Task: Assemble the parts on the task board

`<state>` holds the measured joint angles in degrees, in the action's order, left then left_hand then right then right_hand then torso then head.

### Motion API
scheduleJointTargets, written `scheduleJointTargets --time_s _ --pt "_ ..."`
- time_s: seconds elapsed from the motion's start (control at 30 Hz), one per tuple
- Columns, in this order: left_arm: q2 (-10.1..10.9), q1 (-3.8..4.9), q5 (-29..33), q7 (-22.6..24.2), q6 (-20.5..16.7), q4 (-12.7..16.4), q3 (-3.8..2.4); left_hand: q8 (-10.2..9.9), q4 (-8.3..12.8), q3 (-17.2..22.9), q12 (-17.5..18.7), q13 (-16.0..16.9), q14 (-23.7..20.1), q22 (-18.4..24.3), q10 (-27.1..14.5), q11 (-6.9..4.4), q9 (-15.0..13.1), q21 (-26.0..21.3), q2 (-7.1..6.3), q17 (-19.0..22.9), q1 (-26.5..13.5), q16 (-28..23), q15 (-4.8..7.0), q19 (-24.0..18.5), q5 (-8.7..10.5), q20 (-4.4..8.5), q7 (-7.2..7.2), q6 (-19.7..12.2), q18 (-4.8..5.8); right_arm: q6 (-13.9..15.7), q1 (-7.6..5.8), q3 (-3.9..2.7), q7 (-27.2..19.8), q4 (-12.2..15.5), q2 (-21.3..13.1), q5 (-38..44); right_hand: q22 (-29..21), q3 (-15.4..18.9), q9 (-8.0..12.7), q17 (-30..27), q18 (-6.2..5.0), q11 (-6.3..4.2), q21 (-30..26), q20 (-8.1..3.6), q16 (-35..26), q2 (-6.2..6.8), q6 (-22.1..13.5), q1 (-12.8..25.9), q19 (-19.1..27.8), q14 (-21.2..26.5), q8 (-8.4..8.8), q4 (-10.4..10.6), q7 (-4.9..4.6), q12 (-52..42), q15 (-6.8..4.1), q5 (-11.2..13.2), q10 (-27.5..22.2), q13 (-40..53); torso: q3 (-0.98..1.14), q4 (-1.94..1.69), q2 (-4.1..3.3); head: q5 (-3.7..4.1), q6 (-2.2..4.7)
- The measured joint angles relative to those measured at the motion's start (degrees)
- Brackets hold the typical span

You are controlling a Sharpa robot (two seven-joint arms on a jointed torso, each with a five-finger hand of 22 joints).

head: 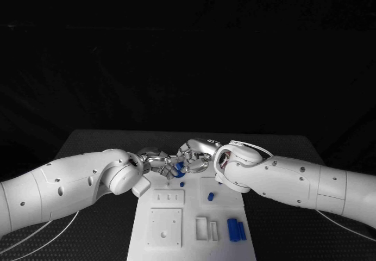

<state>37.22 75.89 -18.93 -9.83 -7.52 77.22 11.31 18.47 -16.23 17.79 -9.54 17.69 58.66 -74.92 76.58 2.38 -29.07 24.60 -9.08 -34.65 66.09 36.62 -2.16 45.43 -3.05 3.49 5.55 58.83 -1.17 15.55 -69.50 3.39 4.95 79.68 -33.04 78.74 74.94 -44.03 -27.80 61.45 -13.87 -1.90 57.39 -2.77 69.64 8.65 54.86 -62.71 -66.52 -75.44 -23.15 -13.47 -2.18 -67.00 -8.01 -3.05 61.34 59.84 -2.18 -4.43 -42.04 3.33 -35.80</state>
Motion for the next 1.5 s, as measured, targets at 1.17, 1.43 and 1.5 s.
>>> scheduleJointTargets --time_s 1.17,1.43,1.5 --pt "0.0 -0.19 -0.9 -0.5 1.0 0.0 -0.11 -0.6 1.1 0.1 -0.4 0.6 -0.8 0.0 -0.6 0.00 -0.9 0.0 -2.15 0.1 2.8 0.7 -0.21 -3.4 -4.26 -0.31 0.07 -0.1 0.31 0.0 0.13 0.10 -0.1 -0.3 0.1 0.0 0.0 0.0 -0.1 0.0 -0.35 -0.05 0.0 0.02 0.0 0.14 0.9 0.4 0.0 0.0 -0.06 -0.3 0.36 0.0 0.01 0.2 0.0 0.0 -0.01 0.00 0.00 0.08 -0.05" --pt "0.0 -0.22 -1.1 -0.9 1.9 0.2 -0.16 -1.6 0.3 2.1 -1.9 1.7 -4.6 0.0 -4.1 1.04 -1.3 0.1 -4.76 -0.5 -1.9 2.0 -1.55 -7.3 -15.39 -1.96 1.35 -2.3 0.32 -0.1 0.18 0.14 0.0 -0.4 0.0 0.0 0.0 0.0 -0.1 0.0 -0.35 -0.05 0.0 0.02 0.0 0.01 1.0 0.5 0.0 0.0 -0.09 -0.3 0.42 0.0 0.01 0.2 0.0 0.0 0.02 0.04 0.01 -0.01 -0.12" --pt "0.0 -0.22 -1.0 -1.0 2.1 0.2 -0.16 -1.6 0.6 2.4 -2.5 2.0 -5.2 0.0 -4.8 1.13 -1.6 0.2 -4.48 -0.6 -2.2 2.4 -1.84 -8.0 -16.29 -2.07 1.38 -2.4 0.32 -0.1 0.18 0.14 0.0 -0.4 0.1 0.1 0.0 -0.1 -0.1 0.0 -0.35 -0.05 0.0 0.02 0.0 0.01 1.0 0.5 0.0 0.0 -0.11 -0.2 0.42 0.0 0.01 0.2 0.0 0.0 0.02 0.04 0.01 -0.01 -0.13"
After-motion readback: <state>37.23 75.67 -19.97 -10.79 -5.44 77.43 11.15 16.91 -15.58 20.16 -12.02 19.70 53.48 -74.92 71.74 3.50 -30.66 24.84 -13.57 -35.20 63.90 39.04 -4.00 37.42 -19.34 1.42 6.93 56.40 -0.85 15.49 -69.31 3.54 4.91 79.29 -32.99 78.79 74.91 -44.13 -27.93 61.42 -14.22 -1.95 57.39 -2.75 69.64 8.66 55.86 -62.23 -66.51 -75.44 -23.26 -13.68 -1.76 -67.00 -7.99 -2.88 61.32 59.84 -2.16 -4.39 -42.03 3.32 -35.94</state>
